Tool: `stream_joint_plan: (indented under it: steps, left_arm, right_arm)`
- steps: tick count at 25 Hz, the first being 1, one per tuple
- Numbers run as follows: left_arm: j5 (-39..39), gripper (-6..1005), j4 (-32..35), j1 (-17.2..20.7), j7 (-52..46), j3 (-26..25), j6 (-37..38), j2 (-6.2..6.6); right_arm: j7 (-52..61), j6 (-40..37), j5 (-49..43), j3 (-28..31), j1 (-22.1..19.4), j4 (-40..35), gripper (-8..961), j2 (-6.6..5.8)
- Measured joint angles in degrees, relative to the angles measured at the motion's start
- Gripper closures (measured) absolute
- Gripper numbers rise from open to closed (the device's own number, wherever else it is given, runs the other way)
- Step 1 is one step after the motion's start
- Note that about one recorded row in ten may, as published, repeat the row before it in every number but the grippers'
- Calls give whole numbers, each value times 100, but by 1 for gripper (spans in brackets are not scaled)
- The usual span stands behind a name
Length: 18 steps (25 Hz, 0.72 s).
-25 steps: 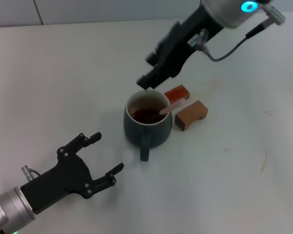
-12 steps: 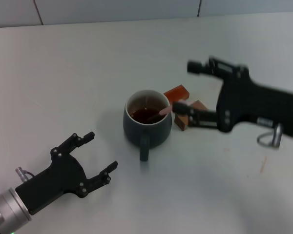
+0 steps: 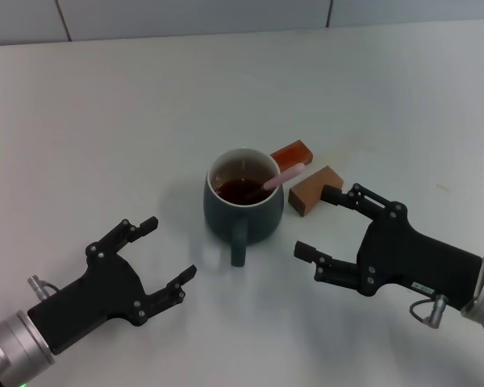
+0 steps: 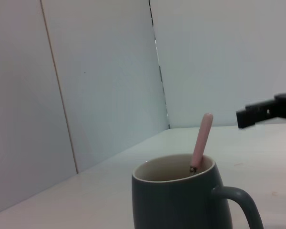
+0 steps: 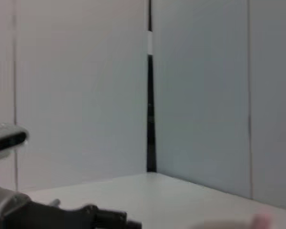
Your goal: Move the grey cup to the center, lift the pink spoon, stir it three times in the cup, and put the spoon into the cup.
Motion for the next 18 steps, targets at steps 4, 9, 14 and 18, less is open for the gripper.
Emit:
stream_joint_plan:
  steps: [4, 9, 14, 18]
  left_arm:
    - [0, 164, -20, 0, 2, 1, 0, 3]
    - [0, 164, -37, 20, 5, 2, 0, 5]
    - [-1, 164, -40, 21, 5, 3, 0, 5]
    - [0, 164, -49, -5, 5, 2, 1, -2]
  right_arm:
    - [-279, 59, 105, 39, 229, 621, 110, 6]
    - [-335, 281, 114, 66, 381, 948, 110, 14]
    - [-389, 391, 119, 66, 426, 1098, 110, 26]
    - [-394, 470, 131, 73, 430, 1133, 110, 30]
